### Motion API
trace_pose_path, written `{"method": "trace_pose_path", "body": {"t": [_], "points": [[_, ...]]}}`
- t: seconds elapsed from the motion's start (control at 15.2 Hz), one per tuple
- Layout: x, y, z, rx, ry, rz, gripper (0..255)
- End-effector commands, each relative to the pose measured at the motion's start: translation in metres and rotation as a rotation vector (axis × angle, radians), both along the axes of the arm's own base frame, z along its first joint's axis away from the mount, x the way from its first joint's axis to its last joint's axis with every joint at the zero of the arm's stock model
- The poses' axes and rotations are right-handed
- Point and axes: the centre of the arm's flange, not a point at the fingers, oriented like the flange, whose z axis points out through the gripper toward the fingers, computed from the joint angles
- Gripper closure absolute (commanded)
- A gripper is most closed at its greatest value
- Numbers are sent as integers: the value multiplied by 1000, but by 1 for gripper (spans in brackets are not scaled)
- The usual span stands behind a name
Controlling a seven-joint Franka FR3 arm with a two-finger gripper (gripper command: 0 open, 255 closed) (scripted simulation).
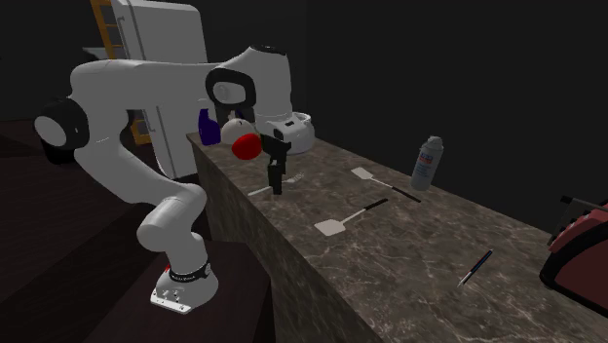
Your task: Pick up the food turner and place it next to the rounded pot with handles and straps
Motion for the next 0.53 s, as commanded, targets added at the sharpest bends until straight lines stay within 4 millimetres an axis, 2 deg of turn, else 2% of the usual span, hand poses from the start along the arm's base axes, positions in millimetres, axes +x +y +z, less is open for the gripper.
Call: {"method": "trace_pose_path", "body": {"t": [0.0,0.46], "points": [[0,0,0,0,0,0,0],[87,5,-27,-44,-41,251,0]]}}
